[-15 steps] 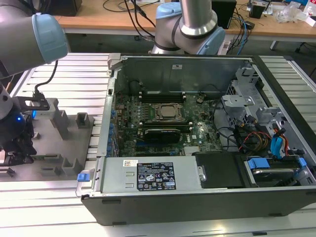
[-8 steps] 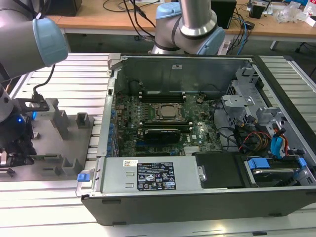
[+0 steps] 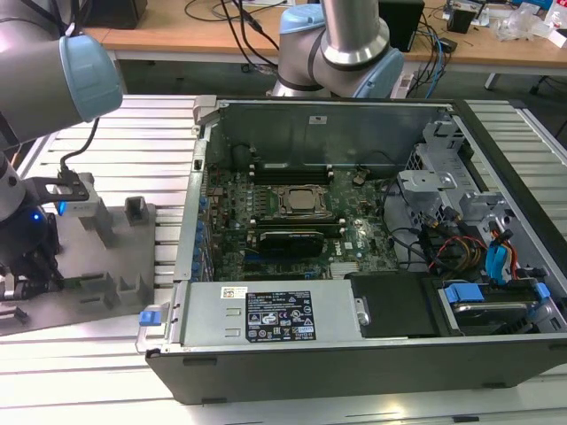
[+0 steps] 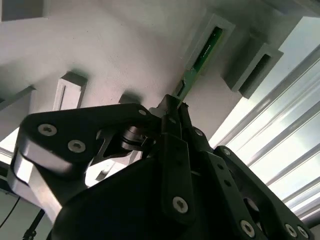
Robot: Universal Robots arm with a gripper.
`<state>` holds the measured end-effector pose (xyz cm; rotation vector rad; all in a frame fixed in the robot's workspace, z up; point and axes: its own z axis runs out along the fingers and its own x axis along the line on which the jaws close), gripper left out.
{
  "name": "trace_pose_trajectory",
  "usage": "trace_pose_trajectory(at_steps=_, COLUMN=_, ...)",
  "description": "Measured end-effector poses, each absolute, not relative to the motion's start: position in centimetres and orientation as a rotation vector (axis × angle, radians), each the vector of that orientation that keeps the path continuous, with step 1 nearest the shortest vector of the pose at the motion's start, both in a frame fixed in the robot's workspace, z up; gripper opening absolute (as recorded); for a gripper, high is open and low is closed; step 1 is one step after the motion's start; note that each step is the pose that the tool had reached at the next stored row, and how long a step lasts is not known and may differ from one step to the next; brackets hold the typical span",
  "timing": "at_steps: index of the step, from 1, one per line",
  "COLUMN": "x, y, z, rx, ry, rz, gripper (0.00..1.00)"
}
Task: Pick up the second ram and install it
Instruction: 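Pick up the second ram and move it above second insertion slot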
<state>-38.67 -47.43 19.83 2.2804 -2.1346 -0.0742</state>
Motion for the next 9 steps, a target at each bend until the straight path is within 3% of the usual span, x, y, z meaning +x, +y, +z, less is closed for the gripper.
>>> trace_pose_trajectory(at_steps=9, x=-38.66, y=-47.43, z=19.8, rx=2.235, ry=-2.183, rz=-0.074, gripper=0.14)
